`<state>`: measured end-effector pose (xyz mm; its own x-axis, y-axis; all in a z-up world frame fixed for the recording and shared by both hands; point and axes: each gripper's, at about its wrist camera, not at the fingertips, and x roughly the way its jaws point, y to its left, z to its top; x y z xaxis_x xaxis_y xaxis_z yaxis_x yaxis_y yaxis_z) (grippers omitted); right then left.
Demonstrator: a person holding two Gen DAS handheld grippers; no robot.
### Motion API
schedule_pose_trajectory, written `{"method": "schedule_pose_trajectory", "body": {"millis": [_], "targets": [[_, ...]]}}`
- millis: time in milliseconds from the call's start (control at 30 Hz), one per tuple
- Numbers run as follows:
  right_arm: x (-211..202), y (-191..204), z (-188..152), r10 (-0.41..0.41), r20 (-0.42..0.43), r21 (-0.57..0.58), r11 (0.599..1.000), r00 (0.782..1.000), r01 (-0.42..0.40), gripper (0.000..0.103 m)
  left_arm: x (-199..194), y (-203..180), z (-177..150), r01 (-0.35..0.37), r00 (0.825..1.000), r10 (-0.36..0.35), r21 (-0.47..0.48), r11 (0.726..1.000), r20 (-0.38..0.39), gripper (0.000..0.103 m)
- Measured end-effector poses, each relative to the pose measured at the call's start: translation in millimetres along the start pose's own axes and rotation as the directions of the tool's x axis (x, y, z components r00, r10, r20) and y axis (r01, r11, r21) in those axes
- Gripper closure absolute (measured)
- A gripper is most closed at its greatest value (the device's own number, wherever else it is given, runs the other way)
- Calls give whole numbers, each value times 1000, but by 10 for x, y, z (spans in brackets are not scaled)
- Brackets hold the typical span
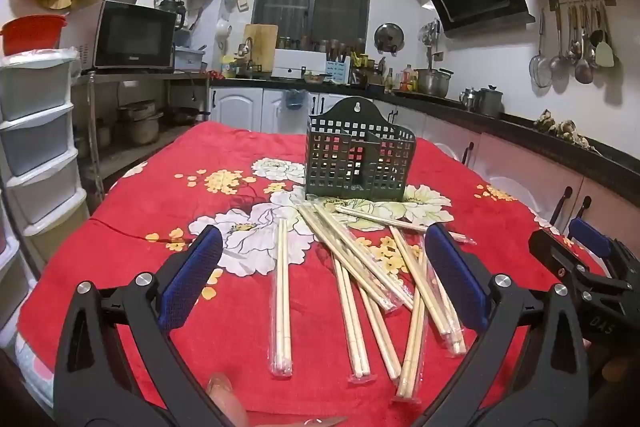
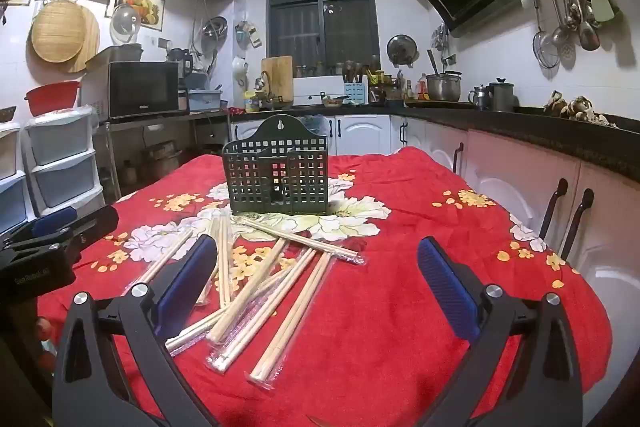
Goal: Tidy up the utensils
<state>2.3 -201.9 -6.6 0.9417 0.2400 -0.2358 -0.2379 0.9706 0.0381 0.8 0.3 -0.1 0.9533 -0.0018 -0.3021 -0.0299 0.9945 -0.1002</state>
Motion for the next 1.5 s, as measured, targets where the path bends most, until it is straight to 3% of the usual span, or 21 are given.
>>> {"method": "schedule_pose_trajectory", "body": {"millis": [1500], "targets": [[12,-23,15,-1,-4,10,1000,1000,1,6,-11,26,43,0,1000,0,-3,1000,6,9]]}}
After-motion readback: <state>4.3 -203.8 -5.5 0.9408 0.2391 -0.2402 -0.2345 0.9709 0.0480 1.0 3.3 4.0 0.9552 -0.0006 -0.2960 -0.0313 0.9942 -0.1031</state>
